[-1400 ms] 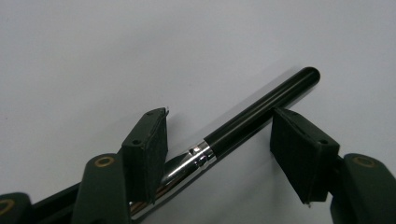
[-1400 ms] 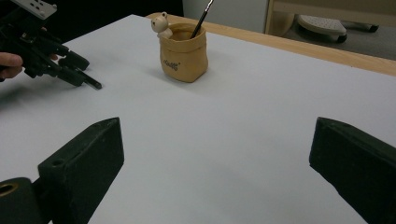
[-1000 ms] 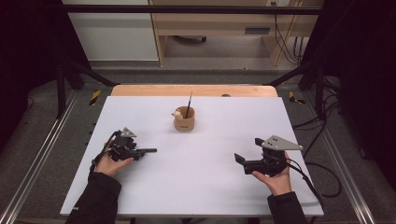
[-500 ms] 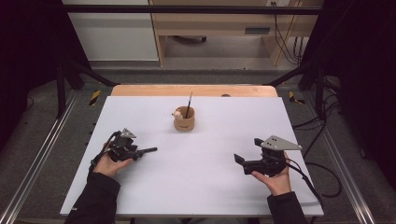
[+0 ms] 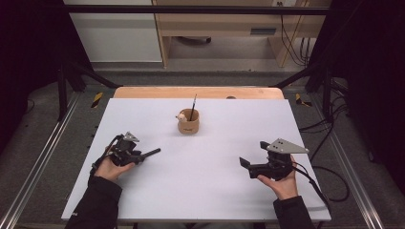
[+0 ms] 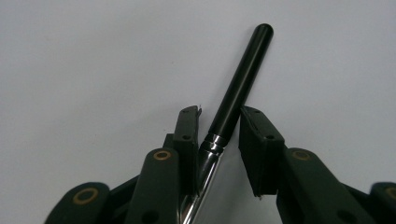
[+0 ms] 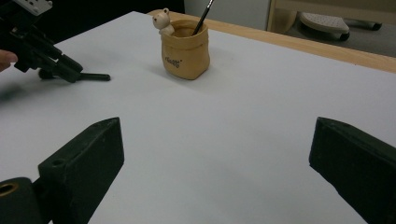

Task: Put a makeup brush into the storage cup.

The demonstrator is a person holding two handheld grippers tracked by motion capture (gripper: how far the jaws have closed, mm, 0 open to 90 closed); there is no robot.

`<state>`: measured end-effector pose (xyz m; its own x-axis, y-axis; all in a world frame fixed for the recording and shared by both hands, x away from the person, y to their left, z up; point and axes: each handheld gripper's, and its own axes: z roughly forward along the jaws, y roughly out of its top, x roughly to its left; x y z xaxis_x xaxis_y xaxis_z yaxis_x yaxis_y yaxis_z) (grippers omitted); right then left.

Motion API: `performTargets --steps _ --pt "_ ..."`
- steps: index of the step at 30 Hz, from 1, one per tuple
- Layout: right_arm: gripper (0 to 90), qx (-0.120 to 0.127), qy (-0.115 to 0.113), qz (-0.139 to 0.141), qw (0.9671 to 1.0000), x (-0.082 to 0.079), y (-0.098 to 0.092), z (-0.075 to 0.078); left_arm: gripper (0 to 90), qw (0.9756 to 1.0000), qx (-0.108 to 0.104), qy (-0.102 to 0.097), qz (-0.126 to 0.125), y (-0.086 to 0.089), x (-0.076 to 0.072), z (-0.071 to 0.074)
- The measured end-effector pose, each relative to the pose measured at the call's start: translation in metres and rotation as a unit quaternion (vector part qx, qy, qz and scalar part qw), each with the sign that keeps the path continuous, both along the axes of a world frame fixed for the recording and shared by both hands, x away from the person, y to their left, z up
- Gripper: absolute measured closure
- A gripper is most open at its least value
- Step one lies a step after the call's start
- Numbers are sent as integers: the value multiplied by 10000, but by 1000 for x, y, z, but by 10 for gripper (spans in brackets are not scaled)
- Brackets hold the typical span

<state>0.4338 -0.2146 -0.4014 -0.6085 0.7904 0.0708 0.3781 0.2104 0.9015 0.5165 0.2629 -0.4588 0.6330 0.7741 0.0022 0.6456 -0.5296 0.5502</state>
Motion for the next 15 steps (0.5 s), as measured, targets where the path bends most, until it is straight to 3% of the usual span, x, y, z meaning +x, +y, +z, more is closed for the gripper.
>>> performTargets --steps 15 --pt "38 22 11 1 10000 0 0 0 780 9999 30 103 16 1 0 2"
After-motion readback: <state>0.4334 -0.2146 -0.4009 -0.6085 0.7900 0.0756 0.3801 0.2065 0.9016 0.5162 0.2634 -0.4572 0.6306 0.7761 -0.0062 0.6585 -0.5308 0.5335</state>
